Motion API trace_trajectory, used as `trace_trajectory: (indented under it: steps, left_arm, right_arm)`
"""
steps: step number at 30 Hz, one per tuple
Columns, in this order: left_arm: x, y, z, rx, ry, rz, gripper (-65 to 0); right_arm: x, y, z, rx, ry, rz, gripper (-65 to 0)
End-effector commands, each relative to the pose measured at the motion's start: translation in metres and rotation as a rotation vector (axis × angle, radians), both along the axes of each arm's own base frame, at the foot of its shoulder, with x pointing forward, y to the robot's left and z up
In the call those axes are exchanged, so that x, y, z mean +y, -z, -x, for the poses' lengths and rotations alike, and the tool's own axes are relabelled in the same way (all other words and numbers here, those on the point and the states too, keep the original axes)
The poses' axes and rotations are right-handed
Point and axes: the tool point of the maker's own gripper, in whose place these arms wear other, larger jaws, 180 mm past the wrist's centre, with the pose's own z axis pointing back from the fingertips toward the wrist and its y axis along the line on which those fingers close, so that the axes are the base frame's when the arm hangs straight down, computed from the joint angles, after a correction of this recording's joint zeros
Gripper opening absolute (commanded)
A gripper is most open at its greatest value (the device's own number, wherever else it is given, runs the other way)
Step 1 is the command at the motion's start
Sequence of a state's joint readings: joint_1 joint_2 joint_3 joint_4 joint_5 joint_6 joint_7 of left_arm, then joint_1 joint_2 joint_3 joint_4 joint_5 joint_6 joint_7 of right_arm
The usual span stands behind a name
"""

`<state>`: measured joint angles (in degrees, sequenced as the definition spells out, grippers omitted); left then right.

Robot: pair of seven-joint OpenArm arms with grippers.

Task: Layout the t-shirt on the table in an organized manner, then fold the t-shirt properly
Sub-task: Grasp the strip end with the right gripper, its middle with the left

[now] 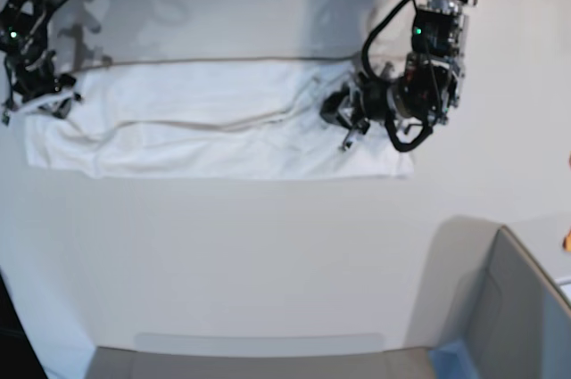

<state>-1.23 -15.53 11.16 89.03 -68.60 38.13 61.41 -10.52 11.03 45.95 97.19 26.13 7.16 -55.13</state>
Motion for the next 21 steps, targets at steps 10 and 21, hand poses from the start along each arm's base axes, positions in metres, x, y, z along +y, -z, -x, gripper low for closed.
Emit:
trace_trajectory:
  steps: [10,21]
  left_arm:
    - [0.006,0.004,0.011,0.023,-0.008,-0.039,-52.1]
    - [0.006,0.007,0.017,0.037,-0.007,-0.039,-52.1]
  right_arm:
    - [-0.02,-0.012,-0.017,-0.065,0.016,-0.021,-41.5]
    - [-0.03,-0.018,-0.031,-0.086,0.028,-0.022,-41.5]
